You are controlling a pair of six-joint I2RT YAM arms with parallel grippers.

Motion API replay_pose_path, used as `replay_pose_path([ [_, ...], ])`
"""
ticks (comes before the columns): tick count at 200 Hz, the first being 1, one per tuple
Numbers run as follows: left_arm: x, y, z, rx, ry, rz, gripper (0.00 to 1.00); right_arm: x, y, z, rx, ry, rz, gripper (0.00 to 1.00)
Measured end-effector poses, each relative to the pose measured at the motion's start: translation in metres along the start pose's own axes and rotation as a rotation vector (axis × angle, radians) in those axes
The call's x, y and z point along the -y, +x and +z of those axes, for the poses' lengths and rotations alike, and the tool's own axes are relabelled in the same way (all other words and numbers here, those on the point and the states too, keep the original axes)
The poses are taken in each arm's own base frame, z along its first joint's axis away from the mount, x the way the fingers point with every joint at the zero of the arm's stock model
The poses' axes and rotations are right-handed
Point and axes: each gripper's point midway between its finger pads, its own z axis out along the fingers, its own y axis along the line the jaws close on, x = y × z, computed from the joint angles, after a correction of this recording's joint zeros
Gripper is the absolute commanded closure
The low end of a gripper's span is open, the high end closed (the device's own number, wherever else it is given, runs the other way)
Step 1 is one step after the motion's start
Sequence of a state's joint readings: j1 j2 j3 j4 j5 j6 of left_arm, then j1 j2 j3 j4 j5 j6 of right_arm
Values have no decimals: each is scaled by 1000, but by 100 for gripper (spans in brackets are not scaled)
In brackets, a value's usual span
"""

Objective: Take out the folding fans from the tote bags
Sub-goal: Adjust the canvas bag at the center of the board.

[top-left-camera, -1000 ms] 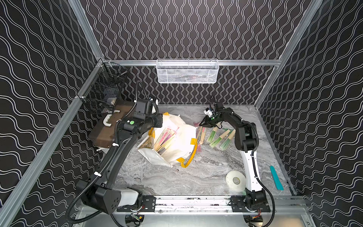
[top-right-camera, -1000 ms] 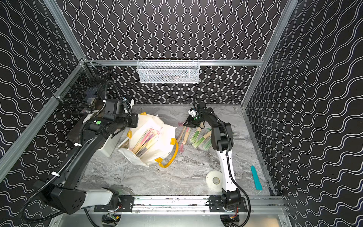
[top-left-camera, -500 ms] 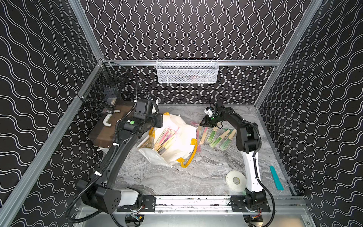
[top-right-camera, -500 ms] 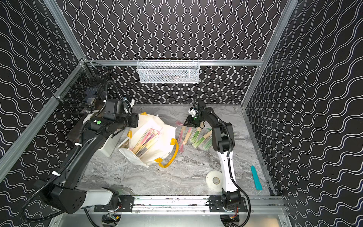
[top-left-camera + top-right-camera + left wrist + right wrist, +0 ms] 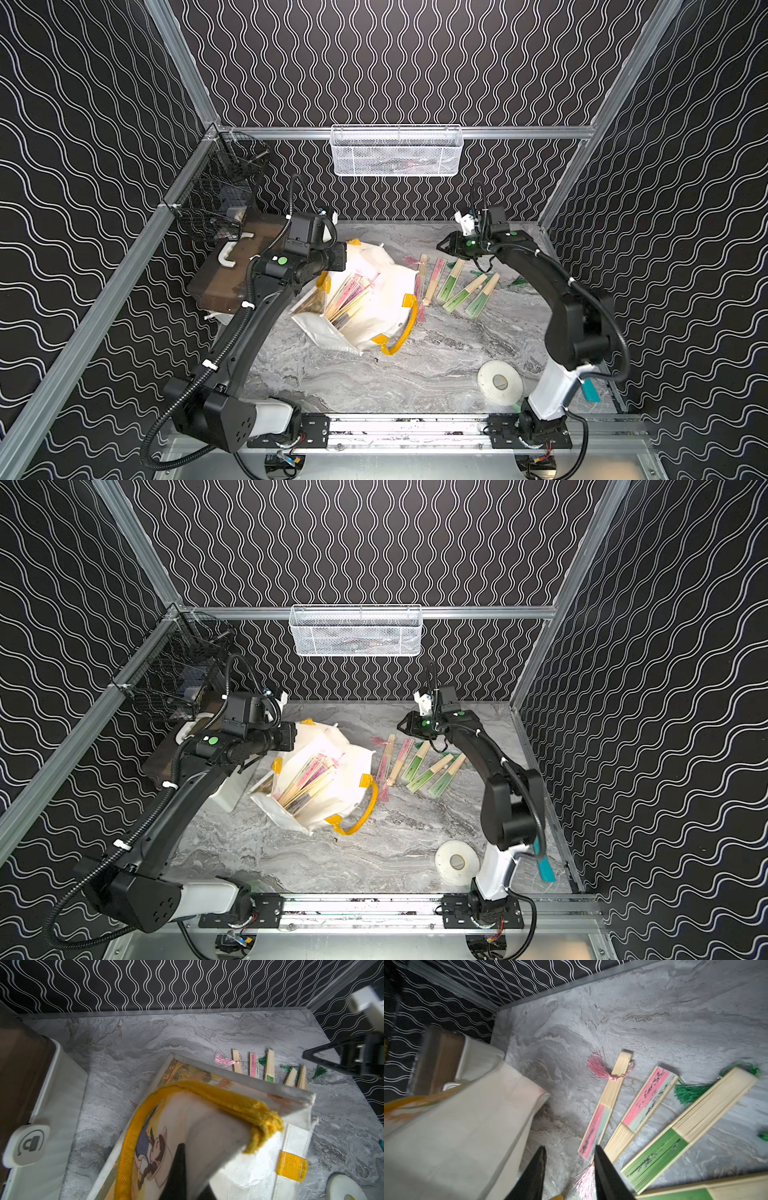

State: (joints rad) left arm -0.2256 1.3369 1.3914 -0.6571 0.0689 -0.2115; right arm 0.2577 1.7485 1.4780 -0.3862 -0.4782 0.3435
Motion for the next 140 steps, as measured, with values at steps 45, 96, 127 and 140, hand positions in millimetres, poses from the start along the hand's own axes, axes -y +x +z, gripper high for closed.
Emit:
replay_pose_path([
  [45,8,12,20,9,72,-48,100,-85,43,-32,127,-156,-83,59],
  [96,18,7,29,49,119,-61,100,-153,119,-9,94,-308,-235,60],
  [127,31,4,30,76,153,-36,100,-181,143,16,57,-314,-327,60],
  [140,37,5,31,81,166,-18,100,-185,153,28,36,-304,-348,60],
])
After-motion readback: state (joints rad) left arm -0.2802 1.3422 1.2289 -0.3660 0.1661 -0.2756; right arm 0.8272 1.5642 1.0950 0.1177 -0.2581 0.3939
